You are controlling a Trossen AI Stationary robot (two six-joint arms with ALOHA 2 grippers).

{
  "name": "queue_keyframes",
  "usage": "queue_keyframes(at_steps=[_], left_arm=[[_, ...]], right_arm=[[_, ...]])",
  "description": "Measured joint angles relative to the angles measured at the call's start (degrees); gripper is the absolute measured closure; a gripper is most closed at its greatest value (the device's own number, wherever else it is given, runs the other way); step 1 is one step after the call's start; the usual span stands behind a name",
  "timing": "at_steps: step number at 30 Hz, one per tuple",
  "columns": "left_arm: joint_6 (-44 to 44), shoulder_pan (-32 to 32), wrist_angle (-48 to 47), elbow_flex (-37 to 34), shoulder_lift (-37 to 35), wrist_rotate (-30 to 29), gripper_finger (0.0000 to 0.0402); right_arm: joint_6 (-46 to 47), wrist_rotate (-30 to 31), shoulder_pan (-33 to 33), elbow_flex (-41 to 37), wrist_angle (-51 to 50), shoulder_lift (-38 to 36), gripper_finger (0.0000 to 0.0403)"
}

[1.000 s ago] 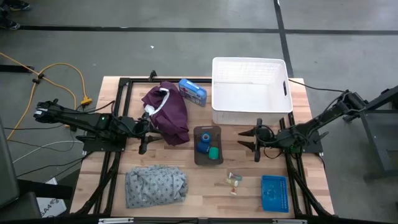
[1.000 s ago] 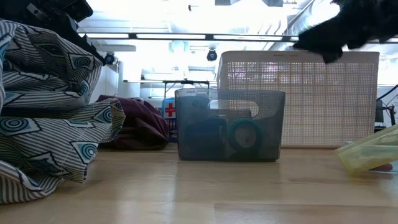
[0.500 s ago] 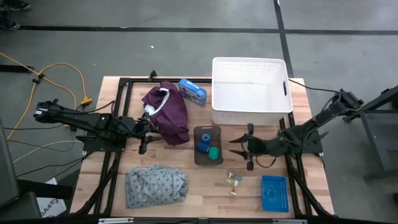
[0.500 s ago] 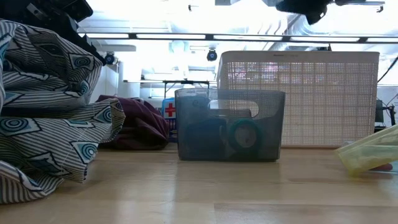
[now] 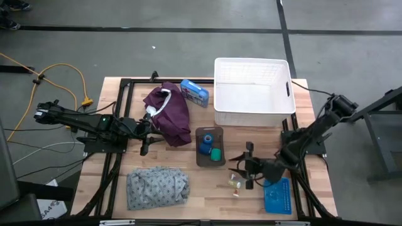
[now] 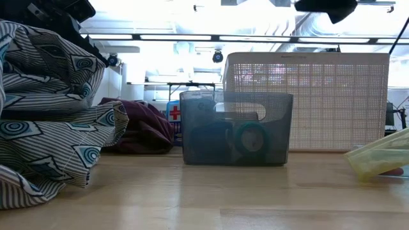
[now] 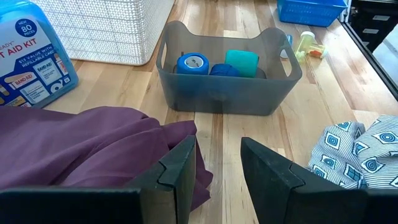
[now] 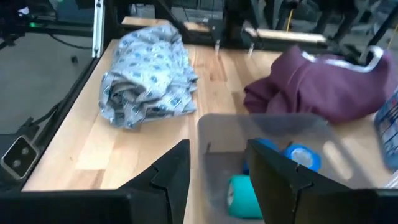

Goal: Pick & Place Medicine items
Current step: Put the top yellow pill bottle into the blue bin

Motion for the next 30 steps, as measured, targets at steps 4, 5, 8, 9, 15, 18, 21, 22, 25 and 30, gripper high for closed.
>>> queue_keyframes(at_steps=[4,5,8,9,15,18,21,22,25,30], left_arm=[[0.0,-0.02,0.0,0.0,0.0,0.01,0.0279],[0.0,0.01,0.0,0.0,0.0,0.01,0.0279],[0.0,-0.01,0.0,0.0,0.0,0.0,0.0279],[0.0,-0.01,0.0,0.0,0.0,0.01,0.0279],[0.0,0.0,0.0,0.0,0.0,0.01,0.0279],[0.0,-0.01,0.0,0.0,0.0,0.01,0.0279],[0.0,0.0,0.0,0.0,0.0,0.01,0.0279],[0.0,0.0,0.0,0.0,0.0,0.01,0.0279],[0.0,0.01,0.0,0.0,0.0,-0.01,0.0279],[-0.01,0.0,0.0,0.0,0.0,0.01,0.0279]], right_arm=[[4.84,0.02,1.81,0.0,-0.02,2.97,0.0256],[5.86,0.02,2.21,0.0,-0.02,3.59,0.0256],[8.91,0.0,3.36,0.0,-0.04,4.75,0.0256],[9.91,0.02,3.67,0.0,-0.04,4.93,0.0256],[12.8,2.12,5.61,0.0,-0.45,5.66,0.0256],[13.04,3.97,6.67,0.0,-0.9,5.66,0.0256],[13.72,3.91,7.03,0.0,-0.97,5.66,0.025],[14.33,3.9,7.05,0.0,-1.26,5.66,0.0245],[15.73,3.71,7.05,0.0,-2.72,5.66,0.0225],[19.97,1.01,7.03,0.0,-6.28,5.66,0.0199]])
